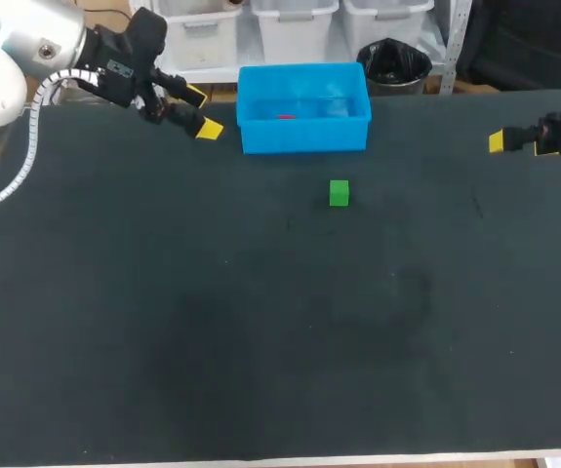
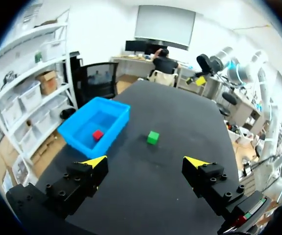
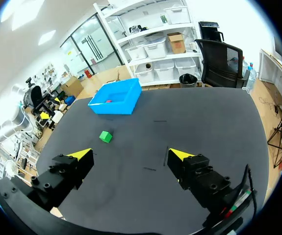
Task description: Use the left arm to pick the red cube and place it into the blue plastic box first, then use the right arm to grasp the green cube and put it into the same blue plastic box after the first action is fully finished.
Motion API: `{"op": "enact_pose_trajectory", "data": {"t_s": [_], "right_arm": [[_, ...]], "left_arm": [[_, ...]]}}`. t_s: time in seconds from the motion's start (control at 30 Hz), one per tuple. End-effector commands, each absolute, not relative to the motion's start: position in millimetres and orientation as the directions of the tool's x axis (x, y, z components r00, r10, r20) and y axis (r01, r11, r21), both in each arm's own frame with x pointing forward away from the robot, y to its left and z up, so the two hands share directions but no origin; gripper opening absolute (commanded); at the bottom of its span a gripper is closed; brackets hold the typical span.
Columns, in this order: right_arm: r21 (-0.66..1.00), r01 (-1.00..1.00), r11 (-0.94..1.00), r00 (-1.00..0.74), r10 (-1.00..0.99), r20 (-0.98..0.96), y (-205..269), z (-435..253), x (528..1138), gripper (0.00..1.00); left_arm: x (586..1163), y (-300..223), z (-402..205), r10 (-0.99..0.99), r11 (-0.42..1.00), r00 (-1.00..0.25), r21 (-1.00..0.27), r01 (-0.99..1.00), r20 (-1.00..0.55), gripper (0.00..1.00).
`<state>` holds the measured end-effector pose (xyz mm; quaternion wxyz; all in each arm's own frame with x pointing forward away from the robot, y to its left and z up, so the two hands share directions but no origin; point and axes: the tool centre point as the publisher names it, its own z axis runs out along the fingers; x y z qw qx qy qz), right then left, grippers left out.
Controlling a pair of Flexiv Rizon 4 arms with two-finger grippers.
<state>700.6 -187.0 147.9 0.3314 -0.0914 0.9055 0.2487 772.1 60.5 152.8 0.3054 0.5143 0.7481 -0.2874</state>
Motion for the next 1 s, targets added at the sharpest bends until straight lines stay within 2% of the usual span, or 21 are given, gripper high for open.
{"op": "enact_pose_trajectory", "data": {"t_s": [0.03, 0.3, 1.0], "right_arm": [[0.386, -0.325, 0.863, -0.765, 0.000, -0.644, -186, 149, 700, 1.00], [0.386, -0.325, 0.863, -0.765, 0.000, -0.644, -186, 149, 700, 1.00], [0.381, -0.313, 0.870, -0.768, 0.004, -0.640, -179, 147, 702, 1.00]], "left_arm": [[767, 62, 153, 0.606, 0.279, -0.258, -0.102, 0.955, -0.752, 1.00], [755, 67, 149, 0.653, 0.222, -0.198, -0.064, 0.973, -0.731, 1.00], [755, 67, 149, 0.653, 0.222, -0.198, -0.064, 0.973, -0.731, 1.00]]}}
